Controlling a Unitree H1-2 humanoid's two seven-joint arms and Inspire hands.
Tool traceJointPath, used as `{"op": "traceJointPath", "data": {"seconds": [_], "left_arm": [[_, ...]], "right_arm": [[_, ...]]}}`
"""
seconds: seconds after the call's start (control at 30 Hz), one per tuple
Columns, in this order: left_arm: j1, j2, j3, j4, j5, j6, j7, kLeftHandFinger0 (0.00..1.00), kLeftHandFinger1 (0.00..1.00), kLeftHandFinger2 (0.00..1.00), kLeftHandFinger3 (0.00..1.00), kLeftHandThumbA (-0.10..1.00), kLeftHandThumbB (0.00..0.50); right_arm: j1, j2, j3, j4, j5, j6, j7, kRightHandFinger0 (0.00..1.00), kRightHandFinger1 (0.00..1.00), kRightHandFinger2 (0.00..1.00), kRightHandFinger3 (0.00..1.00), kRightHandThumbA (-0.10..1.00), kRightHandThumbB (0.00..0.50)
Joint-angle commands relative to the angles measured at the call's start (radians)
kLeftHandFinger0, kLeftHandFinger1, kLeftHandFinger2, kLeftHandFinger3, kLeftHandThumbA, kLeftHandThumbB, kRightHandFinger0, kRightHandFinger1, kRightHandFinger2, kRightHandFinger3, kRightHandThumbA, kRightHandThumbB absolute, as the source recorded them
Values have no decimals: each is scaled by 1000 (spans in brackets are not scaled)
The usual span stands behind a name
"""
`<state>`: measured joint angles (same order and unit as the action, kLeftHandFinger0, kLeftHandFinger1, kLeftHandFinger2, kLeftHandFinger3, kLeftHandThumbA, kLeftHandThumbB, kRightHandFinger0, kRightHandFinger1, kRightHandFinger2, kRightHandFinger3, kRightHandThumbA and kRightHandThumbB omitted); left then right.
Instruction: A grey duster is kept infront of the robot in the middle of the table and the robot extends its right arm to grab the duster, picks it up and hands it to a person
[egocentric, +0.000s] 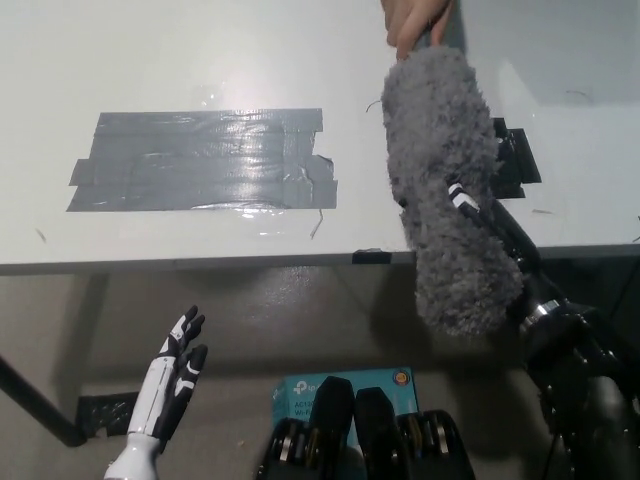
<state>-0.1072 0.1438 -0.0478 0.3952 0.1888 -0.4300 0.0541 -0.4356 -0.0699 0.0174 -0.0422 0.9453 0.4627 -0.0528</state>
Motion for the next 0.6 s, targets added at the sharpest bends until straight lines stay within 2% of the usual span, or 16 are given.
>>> {"op": "traceJointPath", "data": {"seconds": [0.0,0.03,0.07,0.1,0.13,0.17,0.27,0.37,0.5,0.57], "left_arm": [[-32,30,2,-50,-2,-40,0,924,1000,1000,1000,963,233],[-31,30,1,-50,2,-40,5,923,1000,1000,1000,961,229],[-30,30,0,-50,3,-40,6,923,1000,1000,1000,960,228],[-31,29,0,-52,3,-40,5,921,1000,1000,1000,958,227],[-33,29,0,-52,3,-40,5,920,1000,1000,1000,957,227],[-35,30,0,-52,3,-40,6,918,1000,1000,1000,957,226],[-36,30,2,-55,-2,-40,2,915,1000,1000,1000,955,225],[-38,30,1,-55,-8,-40,0,914,1000,1000,1000,951,224],[-41,29,2,-52,1,-40,1,920,1000,1000,1000,965,227],[-43,28,4,-54,-3,-38,-3,922,1000,1000,1000,968,229]], "right_arm": [[-131,-44,72,-214,307,7,0,367,860,1000,1000,260,211],[-119,-47,77,-218,273,7,66,1000,1000,1000,1000,556,290],[-115,-45,76,-219,257,7,89,1000,1000,1000,1000,595,311],[-103,-43,73,-223,234,7,111,1000,1000,1000,1000,654,388],[-98,-44,71,-223,211,7,132,1000,1000,1000,1000,744,442],[-91,-48,70,-224,174,7,163,1000,1000,1000,1000,805,476],[-82,-60,64,-231,127,5,198,1000,1000,1000,1000,847,500],[-71,-68,54,-230,104,-8,227,1000,1000,1000,1000,833,500],[-33,-88,51,-243,-22,-75,232,1000,1000,1000,1000,981,500],[0,-98,45,-258,-71,-106,236,1000,1000,1000,1000,1000,486]]}}
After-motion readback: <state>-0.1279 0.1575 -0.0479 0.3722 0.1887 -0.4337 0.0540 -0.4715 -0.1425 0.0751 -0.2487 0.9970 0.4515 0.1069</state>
